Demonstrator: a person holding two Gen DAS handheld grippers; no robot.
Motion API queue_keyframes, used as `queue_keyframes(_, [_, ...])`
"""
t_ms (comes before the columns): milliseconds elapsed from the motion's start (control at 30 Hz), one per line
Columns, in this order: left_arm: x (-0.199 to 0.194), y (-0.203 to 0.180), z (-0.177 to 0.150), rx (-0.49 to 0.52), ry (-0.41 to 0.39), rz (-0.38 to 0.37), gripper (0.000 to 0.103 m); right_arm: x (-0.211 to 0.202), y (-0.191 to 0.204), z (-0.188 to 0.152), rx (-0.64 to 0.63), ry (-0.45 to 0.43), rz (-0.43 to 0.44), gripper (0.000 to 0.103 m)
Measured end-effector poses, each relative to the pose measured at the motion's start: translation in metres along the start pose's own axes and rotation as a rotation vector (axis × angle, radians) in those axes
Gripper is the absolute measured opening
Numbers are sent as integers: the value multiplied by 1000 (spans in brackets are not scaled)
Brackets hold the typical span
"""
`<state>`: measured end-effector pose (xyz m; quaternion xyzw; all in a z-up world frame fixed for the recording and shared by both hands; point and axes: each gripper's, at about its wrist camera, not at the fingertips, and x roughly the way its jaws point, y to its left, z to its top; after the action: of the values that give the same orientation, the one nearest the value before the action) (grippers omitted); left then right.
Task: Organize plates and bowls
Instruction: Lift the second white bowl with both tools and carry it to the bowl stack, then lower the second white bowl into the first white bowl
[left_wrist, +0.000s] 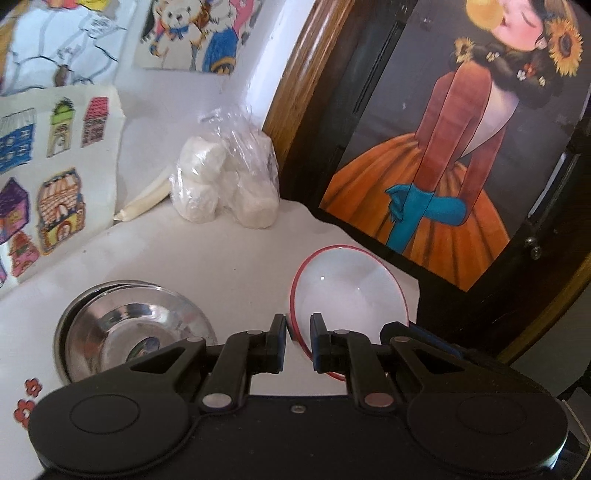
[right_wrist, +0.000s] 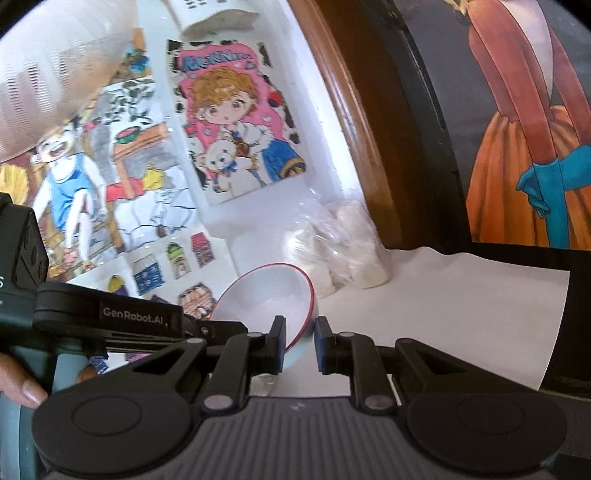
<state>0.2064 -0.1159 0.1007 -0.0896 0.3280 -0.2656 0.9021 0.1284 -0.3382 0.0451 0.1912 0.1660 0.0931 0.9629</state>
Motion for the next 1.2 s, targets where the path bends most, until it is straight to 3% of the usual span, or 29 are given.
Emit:
queue_keyframes(233, [-39,26,-27,-72,-40,-26,14,-20,31,-14,-28,-6,61,18])
queue_keyframes(467, [-73,40,-56,-49,-112,-9,14,-32,58,-29,-51,9,103,18])
queue_keyframes(1200, [-102,59,-127,-158,-36,52,16,-49,70,-74,-19,154,166,19])
